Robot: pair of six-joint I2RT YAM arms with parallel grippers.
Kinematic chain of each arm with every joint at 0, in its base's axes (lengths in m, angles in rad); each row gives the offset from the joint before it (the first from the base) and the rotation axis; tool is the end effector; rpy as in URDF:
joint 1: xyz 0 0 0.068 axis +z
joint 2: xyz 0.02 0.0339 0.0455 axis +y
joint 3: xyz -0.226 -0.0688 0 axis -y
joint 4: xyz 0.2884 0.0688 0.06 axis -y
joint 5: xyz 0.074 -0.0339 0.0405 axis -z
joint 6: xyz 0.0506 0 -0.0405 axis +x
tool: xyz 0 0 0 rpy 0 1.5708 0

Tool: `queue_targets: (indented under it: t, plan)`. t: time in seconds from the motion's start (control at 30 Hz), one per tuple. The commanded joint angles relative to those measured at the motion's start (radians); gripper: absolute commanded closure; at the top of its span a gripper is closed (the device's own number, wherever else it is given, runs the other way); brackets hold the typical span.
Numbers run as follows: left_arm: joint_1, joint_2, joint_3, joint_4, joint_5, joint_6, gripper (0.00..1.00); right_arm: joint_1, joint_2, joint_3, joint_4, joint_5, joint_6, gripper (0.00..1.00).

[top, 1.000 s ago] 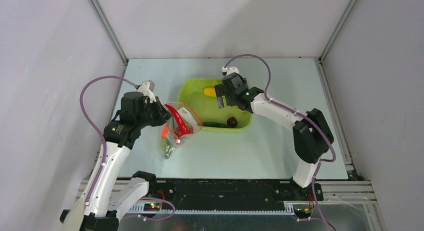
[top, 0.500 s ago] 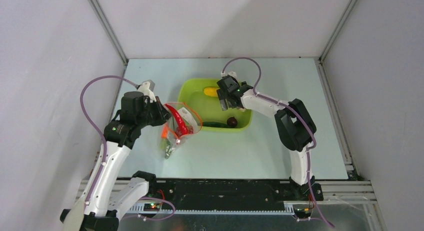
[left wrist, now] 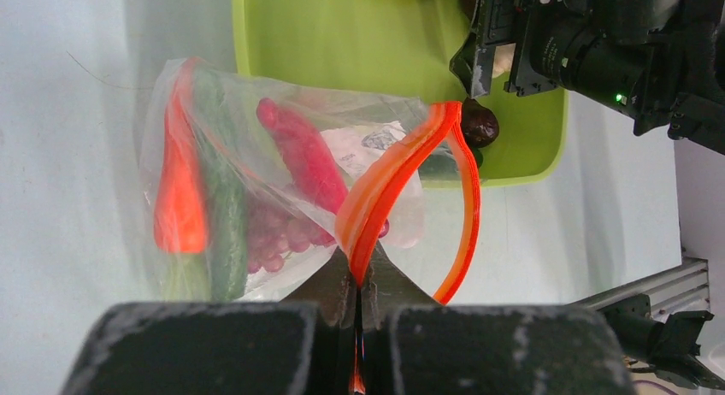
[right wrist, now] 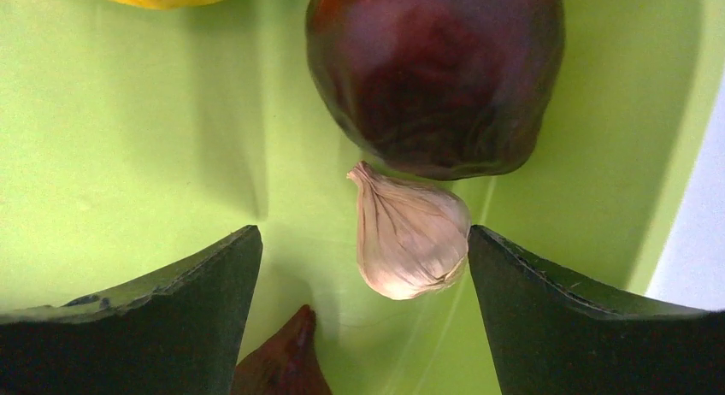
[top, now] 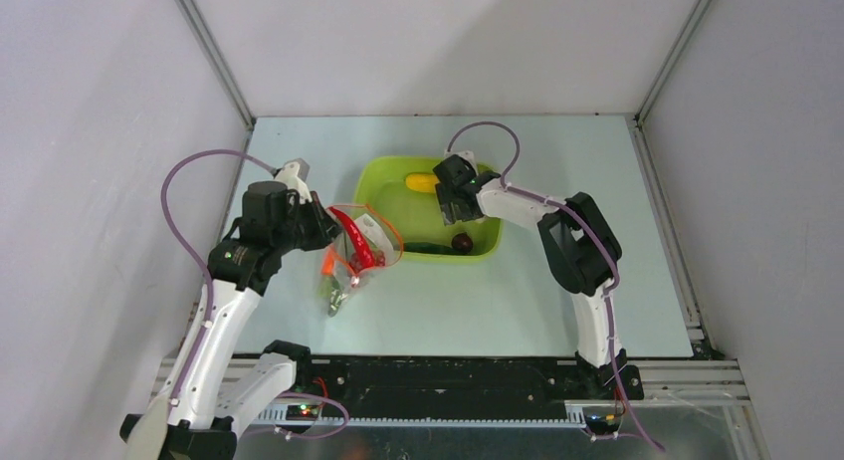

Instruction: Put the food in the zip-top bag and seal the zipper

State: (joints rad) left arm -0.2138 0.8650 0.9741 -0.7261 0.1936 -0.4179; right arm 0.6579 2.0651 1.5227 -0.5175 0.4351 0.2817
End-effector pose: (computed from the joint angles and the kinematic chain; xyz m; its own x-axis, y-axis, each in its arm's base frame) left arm 0.2466 -0.0635 0.3050 -0.6635 -0.2635 -0.7002 0.1010 0.8958 -0.4327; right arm 0.3800 0.2667 0.1104 -0.7718 -0.2778 -0.5719 -0.1841 0.9586 -0.2173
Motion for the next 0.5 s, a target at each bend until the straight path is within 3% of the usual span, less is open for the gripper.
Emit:
queue_targets:
  t: [0.0,0.47]
  plan:
    - [-0.001,-0.013,0.002,0.049,0.025,0.005,1.0,0.001,-0.009,0.003,0.012,-0.055,0.054,0.08]
    - [-0.001,-0.019,-0.001,0.055,0.035,0.007,1.0,0.007,0.001,-0.026,0.051,-0.044,0.068,0.11]
